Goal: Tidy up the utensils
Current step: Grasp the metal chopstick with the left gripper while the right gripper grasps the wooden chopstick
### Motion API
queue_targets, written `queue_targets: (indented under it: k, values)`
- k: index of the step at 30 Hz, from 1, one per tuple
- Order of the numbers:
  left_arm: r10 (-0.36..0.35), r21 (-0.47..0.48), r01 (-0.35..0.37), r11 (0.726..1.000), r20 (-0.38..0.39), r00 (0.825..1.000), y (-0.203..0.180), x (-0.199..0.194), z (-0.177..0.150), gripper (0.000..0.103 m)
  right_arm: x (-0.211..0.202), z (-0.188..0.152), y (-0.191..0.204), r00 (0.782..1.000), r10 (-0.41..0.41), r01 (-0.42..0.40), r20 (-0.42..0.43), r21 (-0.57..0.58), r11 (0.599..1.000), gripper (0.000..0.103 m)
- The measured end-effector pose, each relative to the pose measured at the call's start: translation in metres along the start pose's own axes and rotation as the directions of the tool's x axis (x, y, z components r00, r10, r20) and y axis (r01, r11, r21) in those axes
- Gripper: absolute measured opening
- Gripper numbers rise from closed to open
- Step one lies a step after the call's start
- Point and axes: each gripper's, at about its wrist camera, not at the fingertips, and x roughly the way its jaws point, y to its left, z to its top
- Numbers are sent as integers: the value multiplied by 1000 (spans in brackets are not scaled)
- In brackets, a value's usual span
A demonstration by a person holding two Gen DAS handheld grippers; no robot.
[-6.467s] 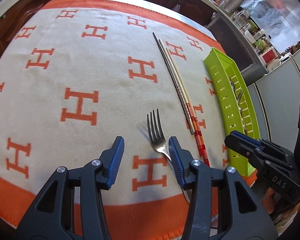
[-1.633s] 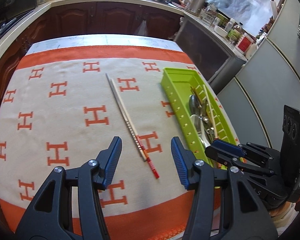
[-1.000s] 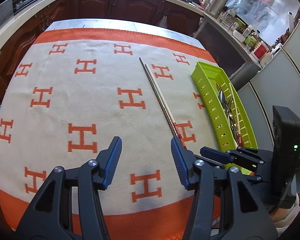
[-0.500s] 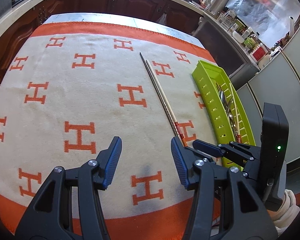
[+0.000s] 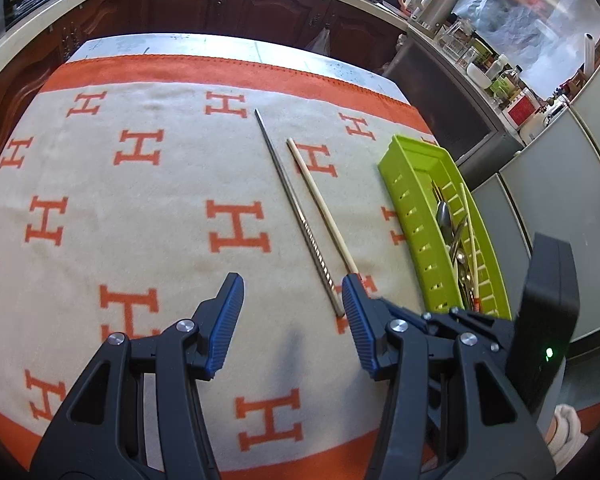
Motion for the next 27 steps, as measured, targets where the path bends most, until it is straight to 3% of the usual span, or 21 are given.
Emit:
queue_targets:
  k: [8, 13, 15, 17, 22, 27]
  values:
    - [82, 0, -82, 997, -10, 997, -23, 33, 26, 48, -18, -3, -21, 994, 83, -91, 68, 121, 989, 5]
    - [182, 25, -180, 983, -62, 981, -37, 63, 30, 48, -36, -3, -35, 987, 106, -125, 122, 161, 979, 5]
    - [221, 34, -219, 975, -79, 972, -43, 75, 30, 42, -44, -4, -41, 983, 115, -139, 144, 172, 975, 5]
    - [241, 41, -238, 971, -104, 965, -44, 84, 29, 24, -50, -6, -46, 980, 120, -148, 159, 180, 972, 5]
    - [278, 44, -274, 961, -110, 954, -48, 93, 29, 6, -61, -14, -59, 975, 124, -161, 186, 200, 967, 5]
    - [244, 8, -245, 970, -116, 963, -47, 91, 29, 3, -66, -23, -67, 972, 128, -171, 196, 220, 961, 5]
